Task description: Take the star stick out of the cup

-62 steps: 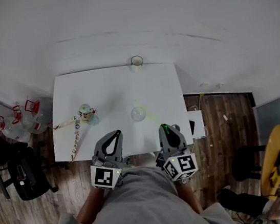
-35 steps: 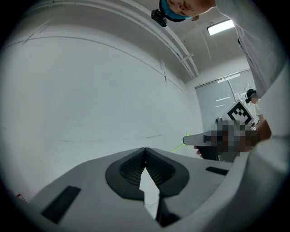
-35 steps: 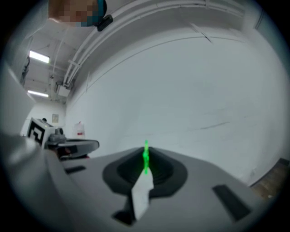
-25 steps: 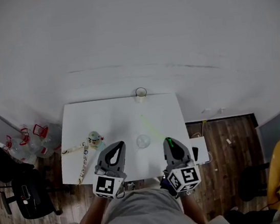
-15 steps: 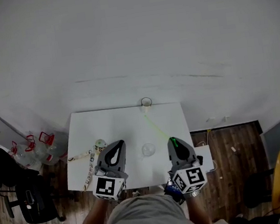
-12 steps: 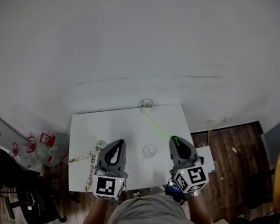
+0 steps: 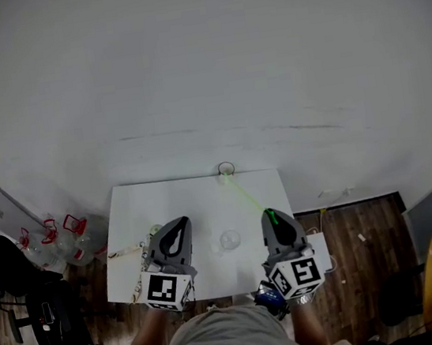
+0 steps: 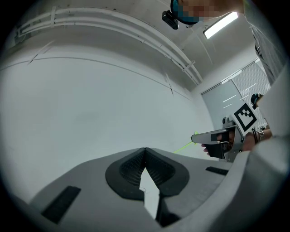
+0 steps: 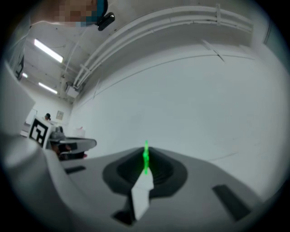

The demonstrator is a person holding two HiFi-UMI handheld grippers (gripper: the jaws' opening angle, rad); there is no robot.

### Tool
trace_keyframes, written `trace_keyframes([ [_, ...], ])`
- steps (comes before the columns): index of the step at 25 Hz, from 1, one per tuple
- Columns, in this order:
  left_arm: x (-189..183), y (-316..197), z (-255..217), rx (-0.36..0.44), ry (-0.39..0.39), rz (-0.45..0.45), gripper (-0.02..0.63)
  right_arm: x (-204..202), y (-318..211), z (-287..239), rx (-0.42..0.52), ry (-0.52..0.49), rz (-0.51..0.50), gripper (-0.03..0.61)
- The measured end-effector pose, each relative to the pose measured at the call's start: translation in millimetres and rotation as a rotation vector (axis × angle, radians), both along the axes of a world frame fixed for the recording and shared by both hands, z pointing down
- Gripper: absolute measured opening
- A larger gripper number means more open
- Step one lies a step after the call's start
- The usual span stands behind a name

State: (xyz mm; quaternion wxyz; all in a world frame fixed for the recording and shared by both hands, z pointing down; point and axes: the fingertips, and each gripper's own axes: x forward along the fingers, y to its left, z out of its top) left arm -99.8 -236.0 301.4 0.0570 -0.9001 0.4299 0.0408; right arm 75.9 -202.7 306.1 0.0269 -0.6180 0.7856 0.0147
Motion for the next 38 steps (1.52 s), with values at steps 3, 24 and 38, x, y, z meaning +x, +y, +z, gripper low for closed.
trace_keyframes([
  [3, 4, 4, 1, -0.005, -0.001, 0.008, 0.031, 0, 3, -3, 0.008, -0.002, 0.001, 0.046],
  [24, 9, 10, 9, 0.011, -0.016, 0.027, 0.032, 0, 9, 4, -0.009, -0.017, 0.003, 0.046],
  [38, 8, 12, 10, -0.008, -0.006, 0.02, 0.031, -1, 9, 5, -0.012, -0.01, 0.003, 0.046],
])
